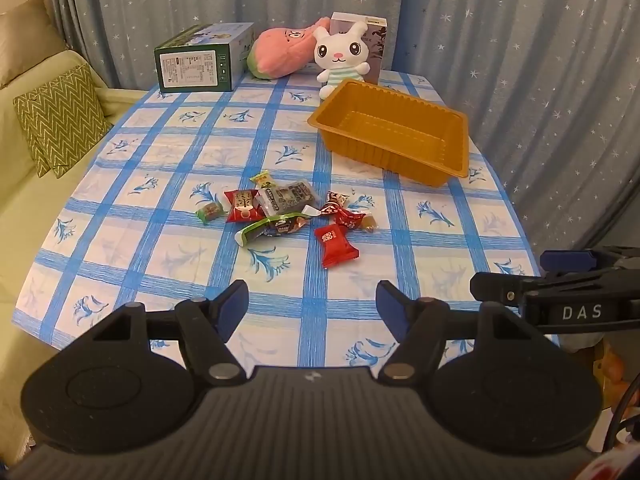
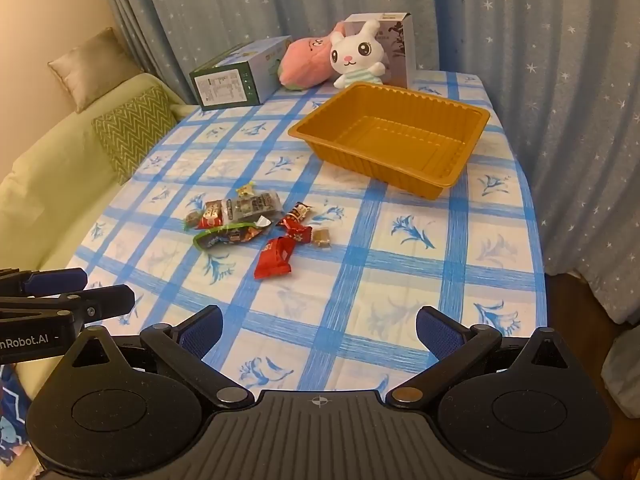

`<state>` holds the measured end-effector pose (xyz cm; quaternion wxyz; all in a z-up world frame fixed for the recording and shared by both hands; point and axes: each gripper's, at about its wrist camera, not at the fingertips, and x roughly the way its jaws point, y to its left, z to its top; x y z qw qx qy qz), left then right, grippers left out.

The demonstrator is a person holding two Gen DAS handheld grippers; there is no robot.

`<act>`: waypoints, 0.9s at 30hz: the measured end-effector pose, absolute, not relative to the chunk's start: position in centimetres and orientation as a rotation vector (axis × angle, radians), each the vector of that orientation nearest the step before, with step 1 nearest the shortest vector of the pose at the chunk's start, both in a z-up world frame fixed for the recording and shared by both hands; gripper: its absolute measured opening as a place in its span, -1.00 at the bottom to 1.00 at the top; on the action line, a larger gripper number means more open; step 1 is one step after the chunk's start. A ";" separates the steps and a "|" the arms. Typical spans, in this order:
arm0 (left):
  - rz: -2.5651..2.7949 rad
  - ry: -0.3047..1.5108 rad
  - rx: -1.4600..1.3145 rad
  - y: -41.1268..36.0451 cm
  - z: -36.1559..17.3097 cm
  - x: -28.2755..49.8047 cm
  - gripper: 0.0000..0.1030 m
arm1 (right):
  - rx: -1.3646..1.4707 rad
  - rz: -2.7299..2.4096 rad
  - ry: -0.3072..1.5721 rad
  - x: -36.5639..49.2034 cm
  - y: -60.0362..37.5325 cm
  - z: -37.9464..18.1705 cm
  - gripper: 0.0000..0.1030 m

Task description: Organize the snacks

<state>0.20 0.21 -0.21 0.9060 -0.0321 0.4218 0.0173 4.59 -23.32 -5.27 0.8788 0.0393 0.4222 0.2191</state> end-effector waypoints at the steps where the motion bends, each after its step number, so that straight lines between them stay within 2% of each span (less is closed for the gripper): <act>1: 0.036 0.871 -0.067 0.2 -0.2 0.2 0.33 | 0.082 0.456 0.880 4.6 -23.3 -5.3 0.99; 27: 0.035 0.876 -0.071 0.3 -0.2 0.3 0.33 | 0.080 0.459 0.883 5.0 -23.0 -5.3 0.99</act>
